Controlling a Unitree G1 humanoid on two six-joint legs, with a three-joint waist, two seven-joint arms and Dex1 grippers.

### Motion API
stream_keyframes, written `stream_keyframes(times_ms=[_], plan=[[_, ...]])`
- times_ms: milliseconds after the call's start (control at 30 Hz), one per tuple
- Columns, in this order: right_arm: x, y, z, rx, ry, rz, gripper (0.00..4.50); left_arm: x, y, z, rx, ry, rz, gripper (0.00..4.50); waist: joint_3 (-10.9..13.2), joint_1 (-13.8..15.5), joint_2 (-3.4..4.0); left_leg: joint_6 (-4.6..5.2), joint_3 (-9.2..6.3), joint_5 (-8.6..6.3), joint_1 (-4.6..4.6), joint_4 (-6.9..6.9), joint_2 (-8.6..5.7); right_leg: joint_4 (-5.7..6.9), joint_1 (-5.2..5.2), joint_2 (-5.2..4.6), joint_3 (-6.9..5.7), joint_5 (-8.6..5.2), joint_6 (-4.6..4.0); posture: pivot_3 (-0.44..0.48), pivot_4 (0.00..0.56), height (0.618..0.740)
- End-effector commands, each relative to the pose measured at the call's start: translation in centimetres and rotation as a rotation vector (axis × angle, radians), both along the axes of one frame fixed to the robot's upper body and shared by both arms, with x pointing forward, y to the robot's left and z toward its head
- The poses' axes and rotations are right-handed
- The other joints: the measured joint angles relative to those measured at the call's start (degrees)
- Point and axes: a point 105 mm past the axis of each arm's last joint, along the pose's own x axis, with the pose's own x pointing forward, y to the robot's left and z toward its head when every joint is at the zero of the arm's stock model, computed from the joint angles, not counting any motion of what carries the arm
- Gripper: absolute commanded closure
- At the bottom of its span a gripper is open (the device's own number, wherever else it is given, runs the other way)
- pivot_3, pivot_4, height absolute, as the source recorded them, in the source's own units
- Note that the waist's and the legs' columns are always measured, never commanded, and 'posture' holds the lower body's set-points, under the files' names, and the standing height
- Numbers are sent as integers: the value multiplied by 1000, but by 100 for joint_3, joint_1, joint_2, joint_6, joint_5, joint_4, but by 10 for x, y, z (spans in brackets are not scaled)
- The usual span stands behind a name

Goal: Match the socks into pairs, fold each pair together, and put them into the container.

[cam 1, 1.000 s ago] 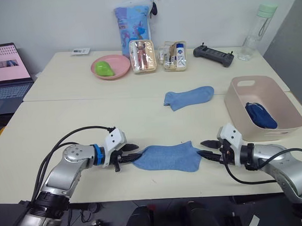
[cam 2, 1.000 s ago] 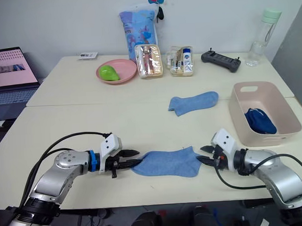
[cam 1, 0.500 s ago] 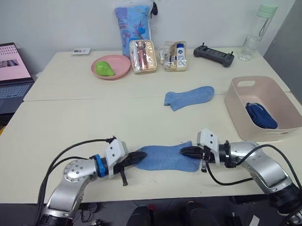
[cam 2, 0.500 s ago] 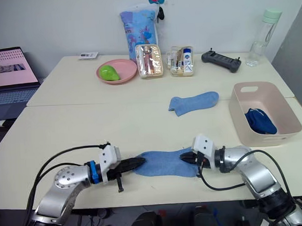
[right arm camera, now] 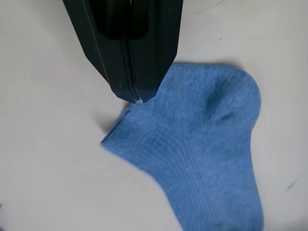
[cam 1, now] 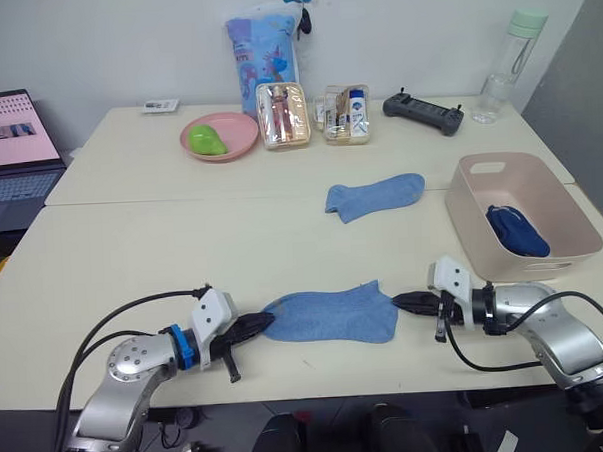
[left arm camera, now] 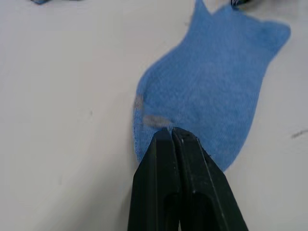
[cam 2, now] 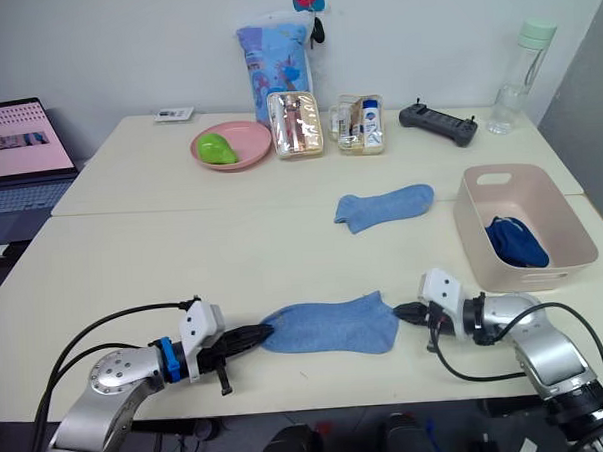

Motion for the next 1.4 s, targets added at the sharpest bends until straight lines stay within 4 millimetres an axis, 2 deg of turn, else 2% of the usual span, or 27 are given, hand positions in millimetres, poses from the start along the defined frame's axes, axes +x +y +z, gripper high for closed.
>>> stream_keyframes(times_ms=[33, 133, 200, 267, 400, 433, 467, 600, 733, 833, 967, 1067, 1167, 1200, 1267, 1400], plan=[[27, 8, 44, 52, -171, -100, 4103, 6, 3, 49, -95, -122, 74, 4085, 2, -26, -2, 0, 0, 0, 1, 0, 0, 1, 0, 0, 2, 0, 0, 0, 150, 740], [42, 20, 49, 37, -226, -142, 3161, 9, 2, 65, -126, -158, 118, 3230, 1, -41, -1, -1, -1, 0, 2, 0, 3, 4, -2, 1, 0, 1, 0, 0, 150, 740], [72, 39, 51, 45, -275, -223, 2383, 18, -4, 84, -191, -218, 172, 2544, 1, -35, -3, -1, -1, 0, 1, -2, 2, 0, -1, 2, -1, 0, 0, 0, 150, 740], [94, 69, 49, 20, -284, -200, 1650, 26, -9, 98, -241, -270, 234, 1873, 5, -102, -9, -2, 2, 1, 2, 1, 1, 1, 1, 2, 1, 2, 0, 0, 150, 740], [126, 100, 53, 29, -283, -203, 193, 30, -13, 106, -274, -295, 281, 560, 5, -134, -9, -4, 2, 2, -1, -2, -1, 5, -9, 5, 2, 2, -2, 0, 150, 740], [137, 105, 54, 20, -294, -232, 0, 29, -14, 108, -277, -301, 286, 209, 5, -135, -9, -6, 5, 3, -13, -3, -2, 5, -26, 4, 6, 2, -2, 0, 150, 740], [144, 108, 55, 12, -303, -249, 0, 29, -14, 109, -278, -305, 289, 51, 5, -131, -9, -8, 11, 4, -27, -2, -3, 7, -43, 4, 10, 3, -2, 0, 150, 740], [167, 112, 48, -43, -293, -340, 0, 29, -10, 111, -268, -324, 336, 51, 5, -133, -10, -10, 13, 6, -44, 2, -6, 7, -54, 0, 12, 4, -4, 0, 150, 740], [174, 110, 39, -97, -274, -381, 0, 25, -9, 109, -256, -324, 351, 51, 5, -141, -9, -10, 13, 5, -43, 0, -5, 8, -55, 0, 12, 4, -4, 0, 150, 740], [174, 105, 33, -78, -218, -402, 616, 23, -7, 109, -256, -331, 376, 0, 6, -144, -7, -9, 14, 5, -44, -1, -5, 8, -55, 0, 13, 4, -4, 0, 150, 740], [178, 96, 33, -31, -164, -477, 2084, 22, -8, 108, -258, -330, 382, 0, 6, -137, -7, -8, 13, 5, -42, 0, -5, 12, -54, 0, 13, 5, -5, 0, 150, 740], [178, 96, 32, -13, -145, -488, 3174, 23, -8, 109, -258, -330, 384, 0, 6, -146, -7, -8, 14, 5, -42, -1, -5, 12, -55, 1, 13, 5, -5, 0, 150, 740], [178, 99, 32, 77, -57, -533, 4310, 26, -9, 109, -258, -331, 381, 0, 6, -147, -7, -8, 14, 5, -42, -1, -4, 12, -55, 1, 12, 5, -5, 0, 150, 740], [178, 99, 32, 109, -27, -549, 4459, 26, -9, 109, -258, -331, 380, 0, 6, -146, -7, -8, 14, 5, -42, -1, -4, 12, -55, 1, 13, 5, -5, 0, 150, 740], [178, 101, 37, 137, -23, -535, 4459, 27, -10, 109, -256, -332, 372, 0, 6, -146, -7, -8, 14, 4, -42, -1, -4, 12, -55, 1, 13, 5, -5, 0, 150, 740], [170, 115, 48, 142, -62, -371, 4459, 27, -11, 109, -248, -326, 351, 0, 7, -151, -6, -8, 15, 4, -43, -1, -4, 11, -55, 1, 13, 5, -5, 0, 150, 740]])
